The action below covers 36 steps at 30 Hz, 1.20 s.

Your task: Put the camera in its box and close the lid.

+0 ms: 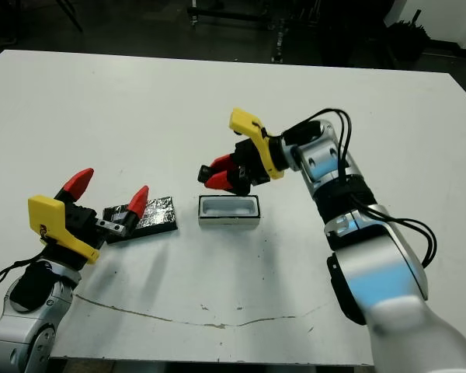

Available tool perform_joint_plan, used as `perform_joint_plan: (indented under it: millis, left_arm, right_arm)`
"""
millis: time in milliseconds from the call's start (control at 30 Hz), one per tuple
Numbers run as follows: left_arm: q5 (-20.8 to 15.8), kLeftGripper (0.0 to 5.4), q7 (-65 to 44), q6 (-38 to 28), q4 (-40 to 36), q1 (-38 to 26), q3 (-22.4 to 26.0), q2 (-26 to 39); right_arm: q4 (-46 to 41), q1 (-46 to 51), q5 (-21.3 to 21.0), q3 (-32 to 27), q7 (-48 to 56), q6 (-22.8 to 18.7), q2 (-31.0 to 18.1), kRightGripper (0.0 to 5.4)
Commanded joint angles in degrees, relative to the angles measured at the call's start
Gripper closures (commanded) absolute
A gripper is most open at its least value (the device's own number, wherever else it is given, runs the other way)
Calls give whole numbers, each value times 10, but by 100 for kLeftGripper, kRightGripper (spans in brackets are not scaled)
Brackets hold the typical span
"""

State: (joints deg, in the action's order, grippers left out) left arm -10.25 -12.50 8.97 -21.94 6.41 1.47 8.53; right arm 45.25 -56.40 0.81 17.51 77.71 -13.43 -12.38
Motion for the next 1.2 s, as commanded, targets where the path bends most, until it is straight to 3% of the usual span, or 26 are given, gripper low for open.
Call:
perform_joint_plan:
  millis: [33, 200, 667, 933, 1200]
  left_arm:
    - [-1, 0, 3, 7, -3, 7, 1, 0]
    - [2, 0, 4, 6, -4, 8, -2, 0]
    - [-1, 0, 4, 4, -3, 10, -2, -1]
    - [0, 0, 7, 5, -4, 12, -4, -4]
    - [0, 0, 5, 7, -5, 12, -4, -2]
  right_arm:
    - [0, 8, 0, 1, -3, -2, 4, 375]
    - [-14, 23, -5, 3, -14, 11, 2, 375]
    - [-23, 43, -12, 14, -16, -18, -9, 375]
    - [-24, 58, -14, 17, -16, 5, -18, 375]
    - [-13, 57, -16, 21, -4, -6, -21, 375]
